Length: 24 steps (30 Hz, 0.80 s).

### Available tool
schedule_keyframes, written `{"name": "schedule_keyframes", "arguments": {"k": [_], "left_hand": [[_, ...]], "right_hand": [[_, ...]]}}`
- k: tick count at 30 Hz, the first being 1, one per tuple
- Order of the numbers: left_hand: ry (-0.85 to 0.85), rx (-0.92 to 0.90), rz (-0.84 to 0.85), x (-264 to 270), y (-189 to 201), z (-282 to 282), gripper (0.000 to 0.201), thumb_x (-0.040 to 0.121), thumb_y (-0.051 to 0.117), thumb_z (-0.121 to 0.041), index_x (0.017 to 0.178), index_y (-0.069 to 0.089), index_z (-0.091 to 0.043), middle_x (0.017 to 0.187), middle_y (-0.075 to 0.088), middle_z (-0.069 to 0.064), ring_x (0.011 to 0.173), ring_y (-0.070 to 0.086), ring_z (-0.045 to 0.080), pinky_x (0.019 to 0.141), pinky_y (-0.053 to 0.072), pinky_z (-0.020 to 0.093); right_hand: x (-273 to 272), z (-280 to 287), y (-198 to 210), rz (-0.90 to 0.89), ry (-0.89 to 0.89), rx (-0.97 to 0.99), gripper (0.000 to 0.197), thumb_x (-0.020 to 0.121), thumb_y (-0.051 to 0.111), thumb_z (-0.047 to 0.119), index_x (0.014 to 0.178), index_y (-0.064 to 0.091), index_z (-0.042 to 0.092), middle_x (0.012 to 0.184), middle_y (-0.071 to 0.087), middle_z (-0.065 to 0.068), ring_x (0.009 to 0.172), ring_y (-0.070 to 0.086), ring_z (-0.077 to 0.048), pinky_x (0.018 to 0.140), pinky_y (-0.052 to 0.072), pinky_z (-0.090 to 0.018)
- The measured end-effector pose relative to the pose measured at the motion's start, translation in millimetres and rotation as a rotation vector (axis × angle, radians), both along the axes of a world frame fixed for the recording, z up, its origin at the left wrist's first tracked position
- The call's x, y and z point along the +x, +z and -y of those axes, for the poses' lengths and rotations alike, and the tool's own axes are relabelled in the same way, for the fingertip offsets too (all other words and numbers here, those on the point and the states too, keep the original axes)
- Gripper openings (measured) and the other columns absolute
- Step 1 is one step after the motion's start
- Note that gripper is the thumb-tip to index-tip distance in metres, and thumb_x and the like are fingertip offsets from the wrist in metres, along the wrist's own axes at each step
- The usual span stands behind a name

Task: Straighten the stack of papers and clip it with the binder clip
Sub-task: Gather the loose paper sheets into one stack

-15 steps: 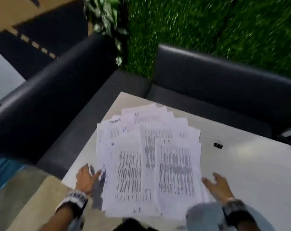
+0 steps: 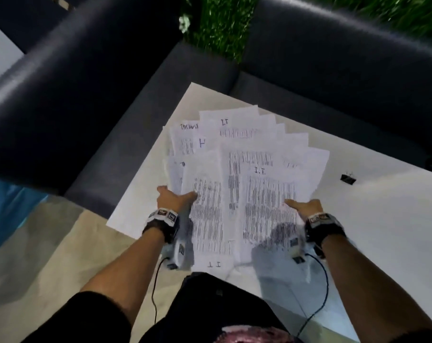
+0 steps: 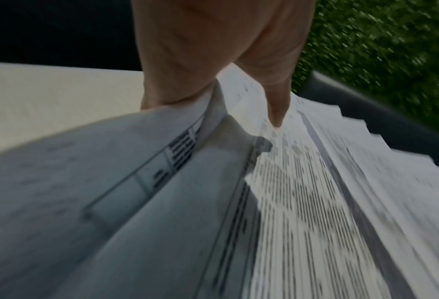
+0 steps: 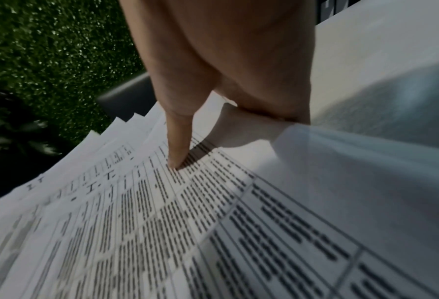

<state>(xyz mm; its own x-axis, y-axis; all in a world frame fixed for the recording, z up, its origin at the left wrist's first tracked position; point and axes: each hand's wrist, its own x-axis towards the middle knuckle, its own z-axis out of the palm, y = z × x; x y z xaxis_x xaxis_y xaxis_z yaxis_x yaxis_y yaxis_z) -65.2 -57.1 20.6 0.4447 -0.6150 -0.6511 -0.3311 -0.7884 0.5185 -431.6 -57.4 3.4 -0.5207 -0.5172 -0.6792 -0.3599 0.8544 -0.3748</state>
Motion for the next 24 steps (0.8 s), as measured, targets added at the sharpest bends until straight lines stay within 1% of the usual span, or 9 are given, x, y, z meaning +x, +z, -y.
{"name": "schedule_keyframes", "arguments": {"k": [3, 6, 10, 12, 13, 16, 21, 23, 24], "left_hand": [[-0.066, 0.166, -0.064, 12, -1, 7, 0.104, 0.037, 0.081, -0.061, 0.120, 0.058, -0.002, 0.114, 0.067, 0.014, 0.091, 0.068, 0.031, 0.077, 0.058, 0.039], [-0.184, 0.207, -0.146, 17, 6, 12, 0.077, 0.055, 0.083, -0.051, 0.114, 0.064, -0.006, 0.122, 0.064, 0.015, 0.096, 0.064, 0.029, 0.085, 0.055, 0.036], [-0.224, 0.271, -0.183, 10, 17, 12, 0.068, 0.073, 0.077, -0.042, 0.122, 0.054, 0.000, 0.121, 0.058, 0.008, 0.099, 0.057, 0.027, 0.088, 0.048, 0.035], [-0.169, 0.251, -0.136, -1, 14, 9, 0.094, 0.062, 0.084, -0.046, 0.130, 0.046, 0.006, 0.121, 0.061, 0.017, 0.096, 0.061, 0.030, 0.083, 0.052, 0.035], [-0.161, 0.230, -0.083, -9, 13, 8, 0.098, 0.056, 0.087, -0.047, 0.127, 0.047, 0.006, 0.120, 0.062, 0.019, 0.097, 0.063, 0.032, 0.081, 0.054, 0.035], [-0.127, 0.146, 0.075, -20, 10, 2, 0.066, 0.067, 0.085, -0.029, 0.115, 0.055, 0.005, 0.114, 0.065, 0.017, 0.102, 0.064, 0.034, 0.073, 0.050, 0.031], [-0.066, -0.010, -0.183, -4, 2, -5, 0.045, 0.069, 0.080, -0.006, 0.107, 0.059, 0.007, 0.086, 0.063, 0.012, 0.072, 0.060, 0.026, 0.060, 0.047, 0.025], [-0.123, -0.037, -0.223, -12, 2, -7, 0.045, 0.068, 0.081, -0.006, 0.105, 0.056, 0.001, 0.085, 0.059, 0.007, 0.079, 0.058, 0.026, 0.069, 0.047, 0.028], [-0.162, -0.055, -0.236, -19, 5, -7, 0.050, 0.067, 0.082, -0.007, 0.108, 0.053, -0.001, 0.088, 0.058, 0.006, 0.083, 0.057, 0.026, 0.077, 0.049, 0.032]], "right_hand": [[-3, -1, 5, 0.028, 0.032, 0.076, 0.109, 0.070, 0.081, 0.041, 0.146, 0.019, -0.005, 0.151, 0.031, -0.023, 0.134, 0.038, -0.040, 0.105, 0.037, -0.045], [-6, -4, 11, 0.068, 0.066, 0.117, 0.110, 0.066, 0.083, 0.043, 0.146, 0.021, -0.002, 0.150, 0.033, -0.023, 0.131, 0.041, -0.043, 0.101, 0.040, -0.048], [-20, -7, 6, 0.136, -0.010, 0.010, 0.131, 0.041, 0.091, 0.049, 0.144, 0.027, 0.001, 0.147, 0.040, -0.020, 0.129, 0.043, -0.040, 0.099, 0.040, -0.049], [-11, -11, 10, 0.185, -0.048, 0.018, 0.125, 0.052, 0.091, 0.037, 0.148, 0.017, 0.005, 0.153, 0.029, -0.017, 0.136, 0.034, -0.039, 0.107, 0.034, -0.053], [-5, -11, 10, 0.176, -0.038, 0.033, 0.117, 0.061, 0.088, 0.030, 0.148, 0.015, 0.005, 0.154, 0.026, -0.017, 0.138, 0.031, -0.039, 0.110, 0.032, -0.052], [1, -10, 11, 0.153, -0.015, 0.025, 0.099, 0.070, 0.083, 0.020, 0.144, 0.022, -0.005, 0.150, 0.033, -0.023, 0.135, 0.036, -0.040, 0.109, 0.036, -0.048], [-9, -11, 18, 0.205, 0.040, -0.034, 0.083, 0.073, 0.081, 0.020, 0.136, 0.036, -0.010, 0.142, 0.044, -0.025, 0.125, 0.047, -0.043, 0.099, 0.045, -0.048], [1, -10, 18, 0.264, 0.077, -0.038, 0.073, 0.075, 0.078, 0.013, 0.134, 0.041, -0.007, 0.141, 0.047, -0.020, 0.128, 0.046, -0.040, 0.094, 0.046, -0.045], [7, -8, 19, 0.283, 0.081, -0.045, 0.070, 0.074, 0.078, 0.012, 0.133, 0.043, -0.006, 0.140, 0.049, -0.019, 0.129, 0.046, -0.038, 0.098, 0.044, -0.044]]}}
